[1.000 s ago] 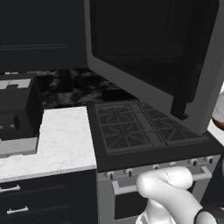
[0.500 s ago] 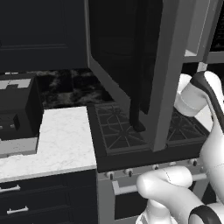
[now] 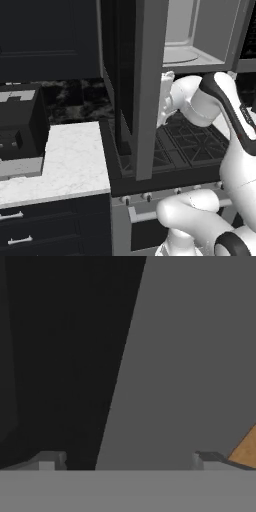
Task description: Open the microwave, place the bowl with waffle inside the microwave, then close the microwave door and turn it on.
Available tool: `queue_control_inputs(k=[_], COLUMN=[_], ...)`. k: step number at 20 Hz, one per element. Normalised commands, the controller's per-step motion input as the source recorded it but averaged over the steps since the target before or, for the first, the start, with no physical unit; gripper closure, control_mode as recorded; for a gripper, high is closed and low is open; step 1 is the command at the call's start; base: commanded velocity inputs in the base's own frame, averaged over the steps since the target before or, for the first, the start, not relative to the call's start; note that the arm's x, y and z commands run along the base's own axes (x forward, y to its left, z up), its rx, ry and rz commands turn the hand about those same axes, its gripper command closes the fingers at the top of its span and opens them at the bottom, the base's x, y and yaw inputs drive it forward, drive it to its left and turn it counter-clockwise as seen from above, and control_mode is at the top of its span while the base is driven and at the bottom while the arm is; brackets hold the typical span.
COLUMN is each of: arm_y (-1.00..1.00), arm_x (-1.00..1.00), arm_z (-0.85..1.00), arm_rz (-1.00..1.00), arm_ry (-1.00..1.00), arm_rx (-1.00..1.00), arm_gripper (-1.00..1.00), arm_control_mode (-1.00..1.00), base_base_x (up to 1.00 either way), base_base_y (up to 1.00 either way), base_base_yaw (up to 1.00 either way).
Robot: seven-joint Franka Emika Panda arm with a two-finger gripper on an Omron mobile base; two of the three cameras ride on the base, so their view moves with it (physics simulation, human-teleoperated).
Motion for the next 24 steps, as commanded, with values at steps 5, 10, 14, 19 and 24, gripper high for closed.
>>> queue_control_inputs(k=[5, 10, 14, 19, 24], arm_y=[-0.78, -0.31, -0.14, -0.58, -1.00], arm_x=[-0.76, -0.10, 0.00, 0.00, 0.01], arm_z=[-0.15, -0.22, -0.10, -0.05, 0.00], arm_rz=[-0.36, -0.73, -0.90, -0.84, -0.60], arm_ry=[-0.33, -0.20, -0.03, 0.03, 0.25], arm_rx=[-0.13, -0.25, -0.17, -0.01, 0.11], arm_gripper=[-1.00, -1.00, -1.00, -1.00, -1.00], arm_control_mode=[-1.00, -1.00, -1.00, -1.00, -1.00], base_base_x=[0.00, 0.00, 0.00, 0.00, 0.00], base_base_y=[0.00, 0.00, 0.00, 0.00, 0.00], base_base_yaw=[0.00, 0.00, 0.00, 0.00, 0.00])
